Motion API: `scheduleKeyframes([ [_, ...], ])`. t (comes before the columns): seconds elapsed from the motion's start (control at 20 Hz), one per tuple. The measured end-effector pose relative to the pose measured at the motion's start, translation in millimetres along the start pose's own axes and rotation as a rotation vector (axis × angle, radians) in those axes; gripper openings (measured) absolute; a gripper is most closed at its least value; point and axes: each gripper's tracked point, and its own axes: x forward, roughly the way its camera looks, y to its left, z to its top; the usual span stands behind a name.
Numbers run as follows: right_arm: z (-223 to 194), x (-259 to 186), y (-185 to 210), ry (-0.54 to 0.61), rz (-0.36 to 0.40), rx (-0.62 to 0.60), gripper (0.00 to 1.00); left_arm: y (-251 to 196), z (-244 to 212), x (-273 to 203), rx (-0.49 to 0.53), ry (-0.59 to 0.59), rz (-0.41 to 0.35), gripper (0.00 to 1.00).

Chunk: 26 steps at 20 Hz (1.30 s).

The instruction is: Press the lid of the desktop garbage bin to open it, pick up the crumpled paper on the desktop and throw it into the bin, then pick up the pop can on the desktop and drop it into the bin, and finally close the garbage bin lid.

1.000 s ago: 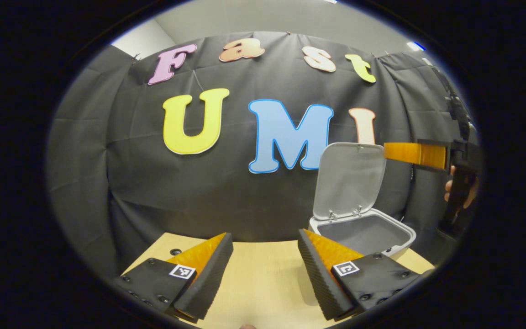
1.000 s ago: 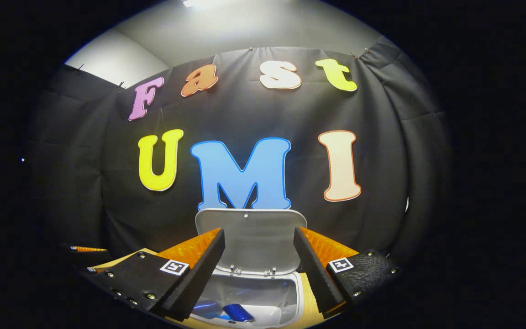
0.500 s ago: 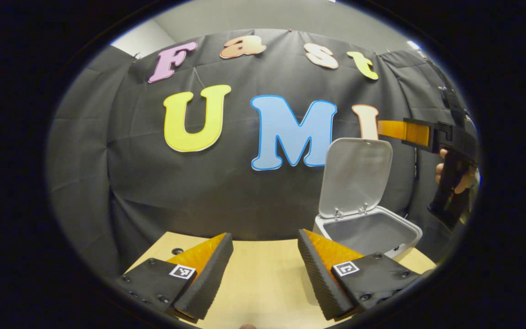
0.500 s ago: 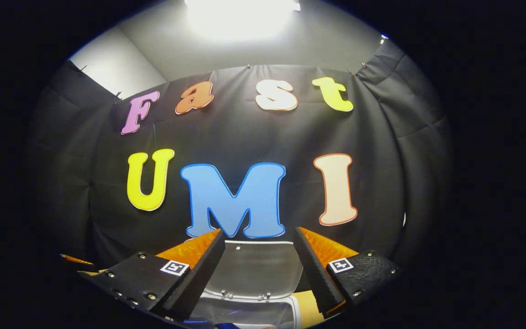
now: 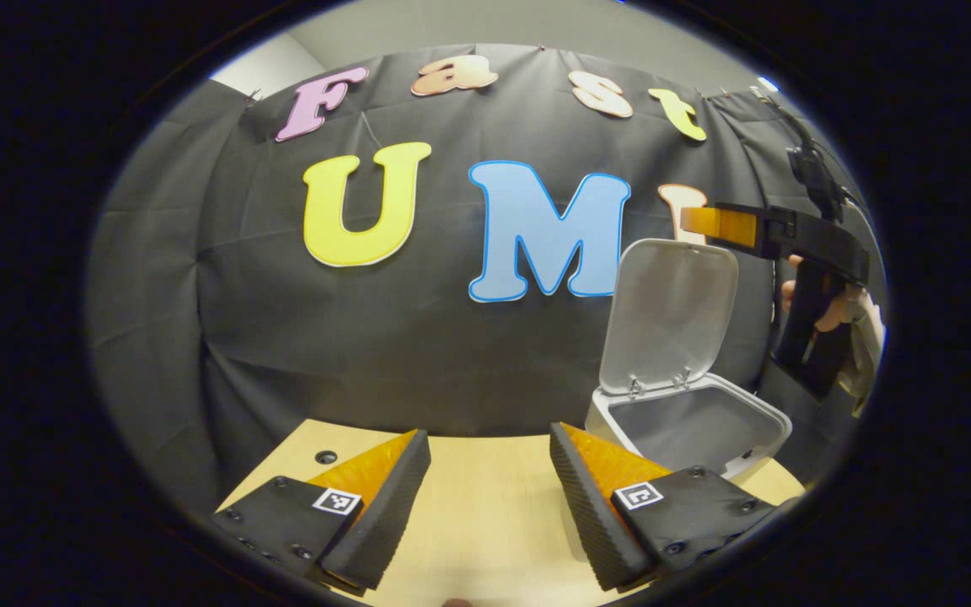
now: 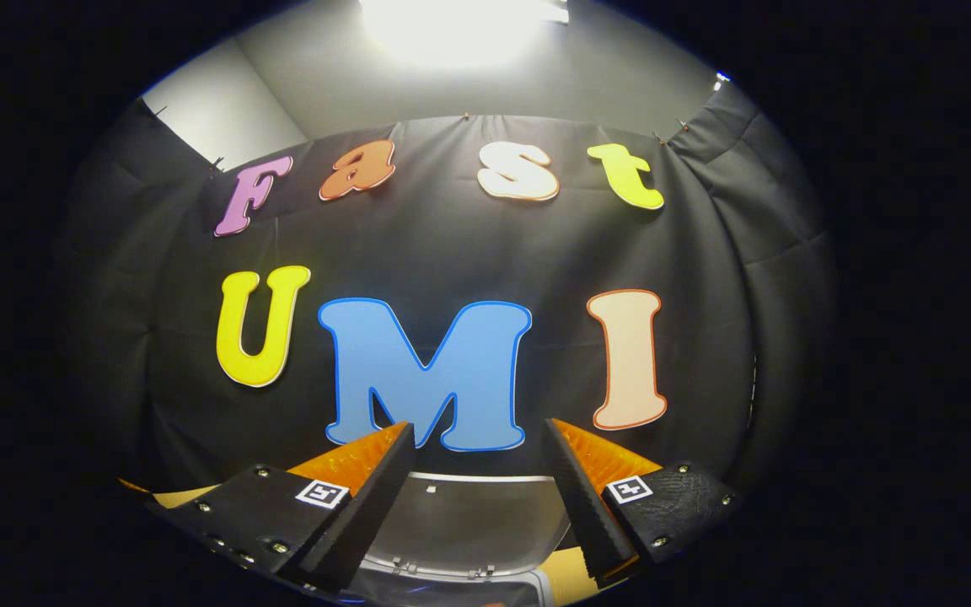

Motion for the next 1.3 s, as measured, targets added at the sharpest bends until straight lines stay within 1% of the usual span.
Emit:
scheduleKeyframes([
  [0.05,-7,0,1,0.023,0.0,0.01,0.95,0,-1,1,0.001,0.004,0.001,0.96],
  [0.1,-7,-1,2,0.03,0.003,0.033,1.0,1,-1,1,0.003,0.006,0.002,0.96],
  [0.15,-9,-2,1,0.039,-0.003,0.052,0.96,1,0,1,0.004,0.006,0.001,0.96],
  [0.3,-9,-13,3,0.074,0.008,0.058,0.96,0,2,-3,0.004,0.001,-0.003,0.93],
  [0.4,-13,-26,3,0.106,0.014,0.053,0.96,-2,5,-7,0.002,-0.004,-0.007,0.95],
  [0.45,-14,-35,3,0.128,0.019,0.055,1.0,-3,7,-9,0.001,-0.008,-0.009,0.95],
  [0.5,-16,-43,4,0.15,0.025,0.055,0.96,-4,8,-12,-0.003,-0.013,-0.012,0.95],
  [0.65,-25,-70,7,0.22,0.049,0.057,0.96,-7,12,-21,-0.016,-0.025,-0.015,0.95],
  [0.7,-30,-78,8,0.245,0.06,0.056,0.96,-8,15,-24,-0.022,-0.033,-0.018,0.92],
  [0.8,-39,-94,9,0.284,0.079,0.054,0.96,-10,19,-31,-0.027,-0.045,-0.019,0.92],
  [0.85,-43,-101,9,0.297,0.085,0.057,0.96,-11,21,-34,-0.025,-0.05,-0.02,0.95],
  [0.9,-49,-108,9,0.31,0.089,0.059,0.96,-13,23,-37,-0.02,-0.056,-0.02,0.94],
  [1.0,-61,-119,11,0.339,0.095,0.059,0.96,-18,29,-43,-0.018,-0.071,-0.025,0.95],
  [1.1,-80,-131,13,0.398,0.106,0.059,0.96,-26,31,-50,-0.029,-0.081,-0.044,0.95],
  [1.25,-114,-148,14,0.502,0.112,0.082,0.96,-30,34,-59,-0.034,-0.091,-0.049,0.93],
  [1.3,-121,-151,14,0.521,0.111,0.087,0.96,-31,35,-60,-0.034,-0.091,-0.046,0.93],
])
